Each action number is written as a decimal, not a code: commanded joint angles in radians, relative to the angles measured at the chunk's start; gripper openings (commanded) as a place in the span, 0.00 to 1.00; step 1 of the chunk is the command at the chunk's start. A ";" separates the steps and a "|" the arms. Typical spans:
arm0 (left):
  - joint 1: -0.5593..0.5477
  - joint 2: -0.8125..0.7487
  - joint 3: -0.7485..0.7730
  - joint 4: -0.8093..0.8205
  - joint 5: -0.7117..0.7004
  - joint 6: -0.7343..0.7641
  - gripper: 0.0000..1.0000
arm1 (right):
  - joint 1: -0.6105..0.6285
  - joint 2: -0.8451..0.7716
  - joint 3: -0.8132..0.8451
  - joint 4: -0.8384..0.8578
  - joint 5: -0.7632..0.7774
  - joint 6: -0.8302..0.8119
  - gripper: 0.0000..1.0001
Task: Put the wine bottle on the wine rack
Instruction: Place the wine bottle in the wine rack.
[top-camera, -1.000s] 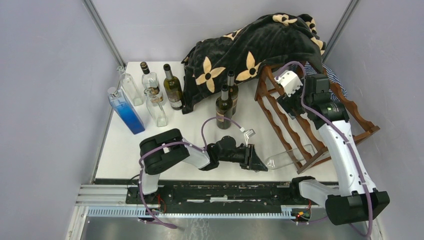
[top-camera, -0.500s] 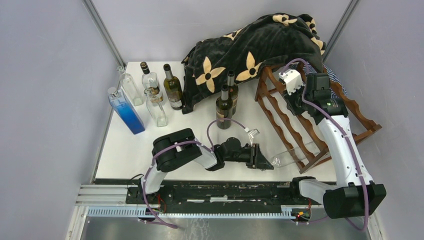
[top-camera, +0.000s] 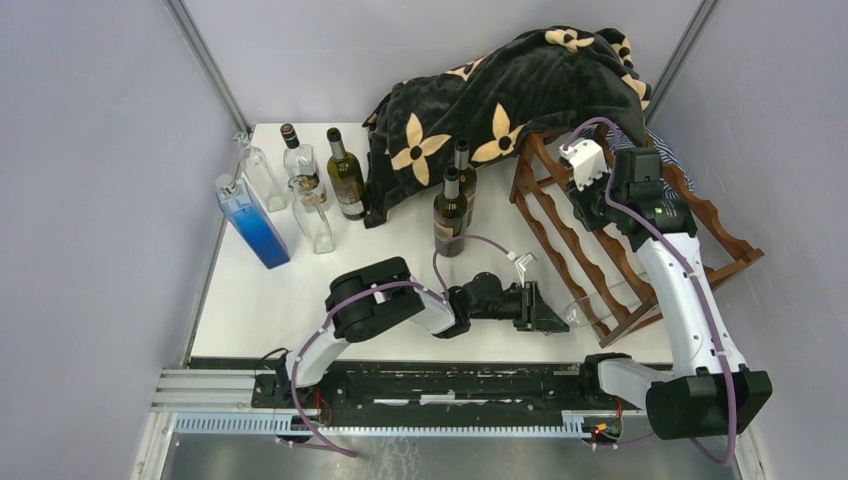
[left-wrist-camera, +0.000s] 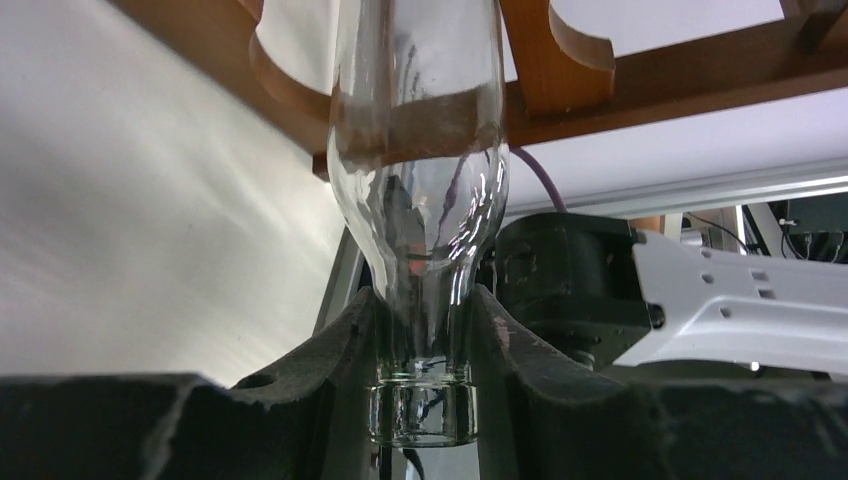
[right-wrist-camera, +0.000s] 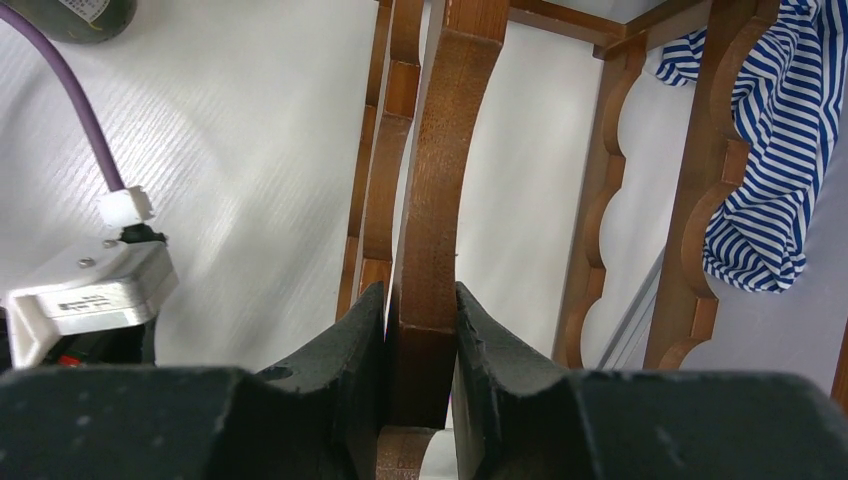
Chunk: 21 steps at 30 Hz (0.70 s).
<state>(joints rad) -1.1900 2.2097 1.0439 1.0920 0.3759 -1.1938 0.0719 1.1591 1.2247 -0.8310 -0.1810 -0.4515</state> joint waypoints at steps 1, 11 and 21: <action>-0.014 0.022 0.131 0.094 -0.002 -0.043 0.02 | 0.016 -0.013 -0.020 0.034 -0.111 -0.026 0.08; -0.014 0.128 0.289 0.034 -0.004 -0.105 0.02 | 0.018 -0.007 0.006 0.033 -0.139 -0.020 0.07; -0.014 0.187 0.418 -0.050 -0.030 -0.111 0.02 | 0.017 -0.009 0.010 0.032 -0.156 -0.017 0.07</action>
<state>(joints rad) -1.1999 2.3951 1.3827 0.9535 0.3656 -1.2686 0.0689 1.1549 1.2198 -0.8238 -0.2039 -0.4374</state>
